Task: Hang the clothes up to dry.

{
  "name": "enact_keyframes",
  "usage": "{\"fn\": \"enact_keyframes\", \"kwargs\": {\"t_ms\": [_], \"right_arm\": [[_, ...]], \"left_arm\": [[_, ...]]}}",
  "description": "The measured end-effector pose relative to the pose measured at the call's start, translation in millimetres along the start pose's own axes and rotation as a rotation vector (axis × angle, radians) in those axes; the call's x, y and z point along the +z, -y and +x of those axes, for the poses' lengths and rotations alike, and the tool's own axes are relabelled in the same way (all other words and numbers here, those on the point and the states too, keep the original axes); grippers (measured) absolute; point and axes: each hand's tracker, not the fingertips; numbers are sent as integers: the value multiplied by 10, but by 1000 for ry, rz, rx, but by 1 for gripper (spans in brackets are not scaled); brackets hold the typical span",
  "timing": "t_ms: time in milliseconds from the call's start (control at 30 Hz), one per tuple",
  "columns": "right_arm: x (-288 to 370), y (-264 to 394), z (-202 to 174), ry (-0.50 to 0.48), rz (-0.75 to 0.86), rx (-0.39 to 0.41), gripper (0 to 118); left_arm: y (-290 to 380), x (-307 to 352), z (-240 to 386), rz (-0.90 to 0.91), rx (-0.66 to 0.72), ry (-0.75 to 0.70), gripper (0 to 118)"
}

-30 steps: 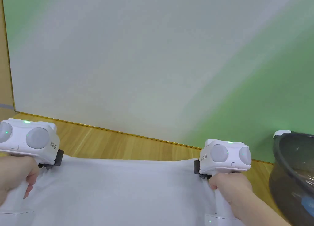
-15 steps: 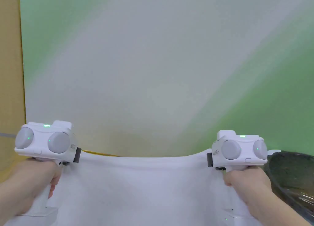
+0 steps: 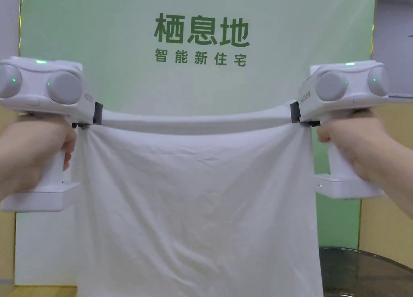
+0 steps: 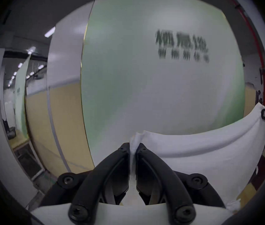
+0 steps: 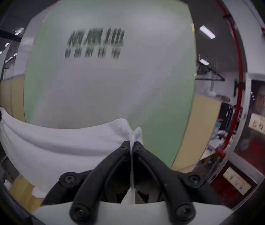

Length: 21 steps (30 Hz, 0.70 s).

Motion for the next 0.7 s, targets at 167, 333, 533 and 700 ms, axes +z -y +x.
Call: {"fn": "enact_keyframes", "kwargs": {"t_ms": [167, 333, 533, 700], "right_arm": [[700, -747, 203, 43, 115, -10, 1], [1114, -1149, 365, 93, 194, -8, 1], [1340, -1270, 417, 110, 212, -26, 1], [1331, -1240, 449, 103, 201, -28, 1]], "left_arm": [[-749, 464, -34, 146, -11, -7, 3], [-1150, 753, -13, 227, -22, -46, 3], [-1305, 906, 5, 247, -1, -44, 3], [-1263, 961, 31, 239, 4, -45, 3]]}}
